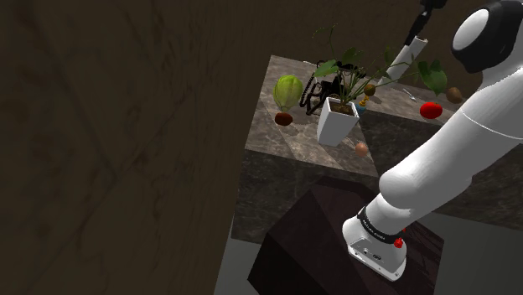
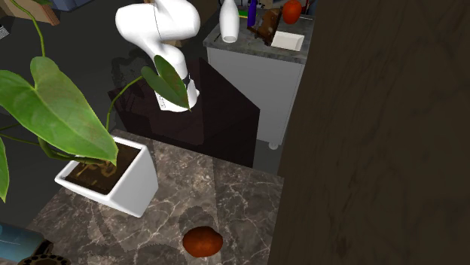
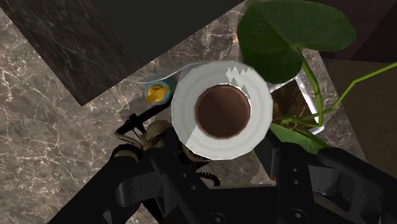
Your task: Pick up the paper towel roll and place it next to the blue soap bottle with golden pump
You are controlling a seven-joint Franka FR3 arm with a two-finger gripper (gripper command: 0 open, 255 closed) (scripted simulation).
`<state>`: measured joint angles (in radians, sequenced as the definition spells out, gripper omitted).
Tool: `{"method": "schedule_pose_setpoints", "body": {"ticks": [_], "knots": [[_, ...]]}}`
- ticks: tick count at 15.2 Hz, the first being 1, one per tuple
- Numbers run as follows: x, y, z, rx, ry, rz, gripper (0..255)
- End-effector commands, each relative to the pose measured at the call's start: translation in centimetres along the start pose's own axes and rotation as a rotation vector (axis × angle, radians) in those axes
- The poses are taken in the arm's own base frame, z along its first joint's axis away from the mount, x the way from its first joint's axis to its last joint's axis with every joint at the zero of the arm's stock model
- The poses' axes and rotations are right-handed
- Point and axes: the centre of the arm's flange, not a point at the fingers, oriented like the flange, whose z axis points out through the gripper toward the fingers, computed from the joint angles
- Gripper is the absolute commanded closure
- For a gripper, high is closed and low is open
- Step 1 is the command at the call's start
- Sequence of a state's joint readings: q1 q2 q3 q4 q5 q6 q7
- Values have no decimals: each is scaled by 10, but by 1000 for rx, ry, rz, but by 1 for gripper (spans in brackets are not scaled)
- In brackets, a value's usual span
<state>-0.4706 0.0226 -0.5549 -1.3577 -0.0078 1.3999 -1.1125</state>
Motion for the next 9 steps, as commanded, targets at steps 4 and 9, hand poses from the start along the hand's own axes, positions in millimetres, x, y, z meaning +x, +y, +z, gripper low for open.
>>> {"method": "schedule_pose_setpoints", "body": {"ticks": [4,9], "knots": [[-6,4,23,0,0,-1,255],[-5,3,50,0,0,-1,255]]}}
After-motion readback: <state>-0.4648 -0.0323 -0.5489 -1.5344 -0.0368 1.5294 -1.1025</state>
